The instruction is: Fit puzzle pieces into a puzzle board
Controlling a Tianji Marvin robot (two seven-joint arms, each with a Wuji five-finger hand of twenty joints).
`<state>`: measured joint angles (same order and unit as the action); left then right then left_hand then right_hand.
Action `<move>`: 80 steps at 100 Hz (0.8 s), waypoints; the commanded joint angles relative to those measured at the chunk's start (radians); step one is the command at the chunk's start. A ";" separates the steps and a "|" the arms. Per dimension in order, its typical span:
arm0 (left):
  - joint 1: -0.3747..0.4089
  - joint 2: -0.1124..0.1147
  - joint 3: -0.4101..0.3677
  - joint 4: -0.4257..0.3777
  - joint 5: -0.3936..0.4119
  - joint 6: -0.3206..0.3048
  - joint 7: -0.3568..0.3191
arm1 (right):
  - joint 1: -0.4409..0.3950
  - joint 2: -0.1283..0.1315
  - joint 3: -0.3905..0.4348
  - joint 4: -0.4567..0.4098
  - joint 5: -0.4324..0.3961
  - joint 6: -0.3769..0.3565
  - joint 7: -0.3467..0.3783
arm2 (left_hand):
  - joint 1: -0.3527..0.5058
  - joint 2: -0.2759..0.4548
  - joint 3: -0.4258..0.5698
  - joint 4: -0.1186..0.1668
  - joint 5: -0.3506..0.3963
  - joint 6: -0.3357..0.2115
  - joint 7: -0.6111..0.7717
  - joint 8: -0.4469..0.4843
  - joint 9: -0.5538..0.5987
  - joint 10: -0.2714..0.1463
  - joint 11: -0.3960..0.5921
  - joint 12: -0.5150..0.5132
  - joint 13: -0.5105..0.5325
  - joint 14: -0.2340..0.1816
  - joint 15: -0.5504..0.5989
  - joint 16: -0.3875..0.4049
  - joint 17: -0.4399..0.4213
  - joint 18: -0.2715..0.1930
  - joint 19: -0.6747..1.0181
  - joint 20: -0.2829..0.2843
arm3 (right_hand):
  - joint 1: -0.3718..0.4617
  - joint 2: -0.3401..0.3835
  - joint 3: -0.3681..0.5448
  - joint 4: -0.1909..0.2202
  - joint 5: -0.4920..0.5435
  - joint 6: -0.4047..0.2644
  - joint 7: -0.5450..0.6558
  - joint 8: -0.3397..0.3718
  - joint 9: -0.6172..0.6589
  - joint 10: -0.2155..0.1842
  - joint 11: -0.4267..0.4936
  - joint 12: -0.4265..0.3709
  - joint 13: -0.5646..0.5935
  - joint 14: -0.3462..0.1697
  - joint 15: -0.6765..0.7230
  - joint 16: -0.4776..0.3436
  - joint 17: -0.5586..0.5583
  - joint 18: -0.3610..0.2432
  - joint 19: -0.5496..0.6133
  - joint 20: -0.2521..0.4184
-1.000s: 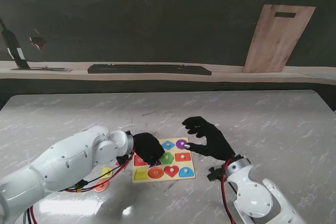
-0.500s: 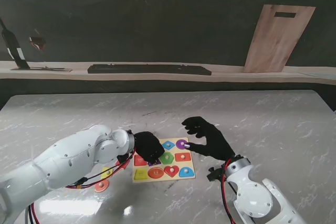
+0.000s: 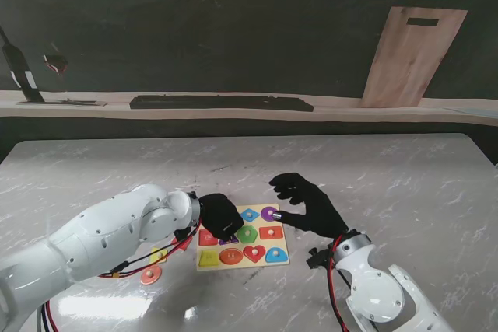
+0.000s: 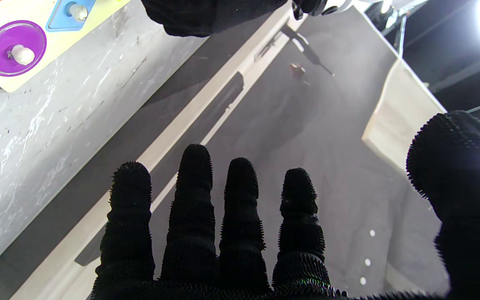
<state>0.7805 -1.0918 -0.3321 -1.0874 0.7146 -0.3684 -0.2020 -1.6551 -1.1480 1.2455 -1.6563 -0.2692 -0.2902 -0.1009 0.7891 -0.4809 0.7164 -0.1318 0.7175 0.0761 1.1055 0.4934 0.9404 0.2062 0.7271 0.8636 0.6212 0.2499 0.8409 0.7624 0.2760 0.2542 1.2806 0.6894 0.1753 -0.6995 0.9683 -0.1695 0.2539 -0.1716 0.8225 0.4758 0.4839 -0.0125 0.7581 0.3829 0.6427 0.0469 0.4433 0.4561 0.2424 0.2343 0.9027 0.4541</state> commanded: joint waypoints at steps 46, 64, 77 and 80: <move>-0.021 -0.003 0.024 0.004 0.027 0.020 0.016 | -0.004 -0.005 -0.006 -0.004 0.012 0.004 0.007 | 0.048 0.023 -0.038 -0.010 -0.024 -0.071 0.068 0.030 -0.005 -0.020 0.064 0.005 0.026 -0.017 0.040 0.014 0.016 0.102 0.054 0.027 | 0.004 0.048 -0.050 0.043 0.028 -0.025 0.001 0.008 0.025 -0.029 0.008 0.005 0.004 -0.030 0.009 0.018 -0.008 0.003 0.017 0.014; -0.023 -0.004 0.027 0.005 0.020 0.026 0.010 | -0.005 -0.005 -0.006 -0.004 0.013 0.004 0.006 | 0.053 0.029 -0.060 -0.016 -0.032 -0.066 0.073 0.035 -0.010 -0.021 0.069 -0.001 0.026 -0.018 0.041 0.013 0.017 0.100 0.054 0.027 | 0.005 0.058 -0.063 0.047 0.030 -0.026 0.000 0.008 0.025 -0.028 0.007 0.004 0.003 -0.031 0.009 0.018 -0.008 0.004 0.017 0.015; -0.028 -0.005 0.034 0.008 0.018 0.023 0.010 | -0.005 -0.005 -0.006 -0.004 0.015 0.005 0.007 | 0.058 0.029 -0.073 -0.019 -0.034 -0.066 0.075 0.036 -0.010 -0.023 0.073 -0.005 0.028 -0.021 0.042 0.012 0.018 0.100 0.055 0.027 | 0.005 0.064 -0.070 0.049 0.028 -0.026 -0.001 0.008 0.026 -0.029 0.007 0.004 0.003 -0.030 0.009 0.018 -0.009 0.003 0.017 0.015; -0.029 -0.006 0.035 0.009 0.018 0.023 0.010 | -0.004 -0.005 -0.007 -0.004 0.016 0.004 0.007 | 0.059 0.029 -0.075 -0.019 -0.035 -0.066 0.076 0.037 -0.011 -0.023 0.073 -0.006 0.027 -0.022 0.042 0.012 0.018 0.100 0.055 0.027 | 0.005 0.065 -0.072 0.049 0.029 -0.026 -0.001 0.008 0.025 -0.029 0.007 0.004 0.003 -0.030 0.009 0.018 -0.009 0.003 0.017 0.015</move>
<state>0.7604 -1.0954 -0.2988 -1.0805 0.7354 -0.3438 -0.1880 -1.6539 -1.1481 1.2434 -1.6566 -0.2540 -0.2870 -0.0947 0.8157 -0.4618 0.6468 -0.1304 0.7096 0.0366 1.1363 0.5147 0.9392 0.1941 0.7755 0.8637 0.6212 0.2417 0.8531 0.7626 0.2876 0.2542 1.2915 0.6894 0.1753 -0.6484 0.9139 -0.1491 0.2740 -0.1721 0.8225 0.4758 0.4839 -0.0125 0.7581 0.3829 0.6427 0.0469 0.4433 0.4561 0.2424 0.2343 0.9028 0.4552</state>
